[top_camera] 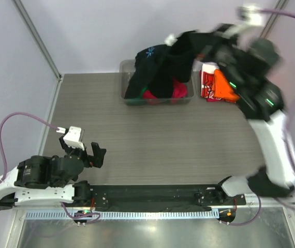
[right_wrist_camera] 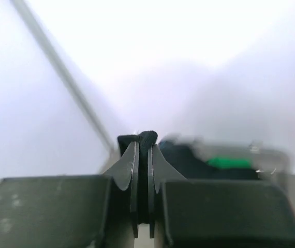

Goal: Fold and stack the t-shirts
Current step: Move the tshirt to the center of the board

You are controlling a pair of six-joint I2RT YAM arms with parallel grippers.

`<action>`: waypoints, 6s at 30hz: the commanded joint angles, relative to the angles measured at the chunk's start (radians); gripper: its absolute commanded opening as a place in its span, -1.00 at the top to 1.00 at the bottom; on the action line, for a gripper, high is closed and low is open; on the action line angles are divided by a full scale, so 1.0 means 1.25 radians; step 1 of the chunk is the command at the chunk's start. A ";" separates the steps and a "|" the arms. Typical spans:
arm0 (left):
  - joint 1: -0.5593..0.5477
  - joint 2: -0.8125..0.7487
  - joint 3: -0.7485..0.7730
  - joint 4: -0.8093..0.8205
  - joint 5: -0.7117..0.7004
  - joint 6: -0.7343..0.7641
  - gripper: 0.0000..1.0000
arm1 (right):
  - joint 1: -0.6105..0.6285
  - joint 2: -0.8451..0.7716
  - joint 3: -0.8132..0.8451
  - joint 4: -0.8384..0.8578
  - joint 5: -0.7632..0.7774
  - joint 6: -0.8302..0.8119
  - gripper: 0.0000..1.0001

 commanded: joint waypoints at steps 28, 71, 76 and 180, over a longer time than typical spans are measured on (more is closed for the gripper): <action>0.514 0.473 0.085 0.465 0.379 0.260 -0.99 | -0.047 -0.416 -1.034 -0.108 0.095 0.358 -0.99; 1.349 1.183 0.790 0.227 0.417 0.264 -0.53 | -0.008 -0.464 -1.233 -0.042 -0.039 0.371 -0.99; 1.240 1.093 0.757 0.251 0.398 0.327 -0.61 | -0.006 -0.456 -1.230 -0.041 -0.047 0.383 -0.99; 1.275 0.978 0.197 0.410 0.735 0.271 0.65 | -0.380 -0.408 -1.146 -0.064 -0.142 0.190 -0.99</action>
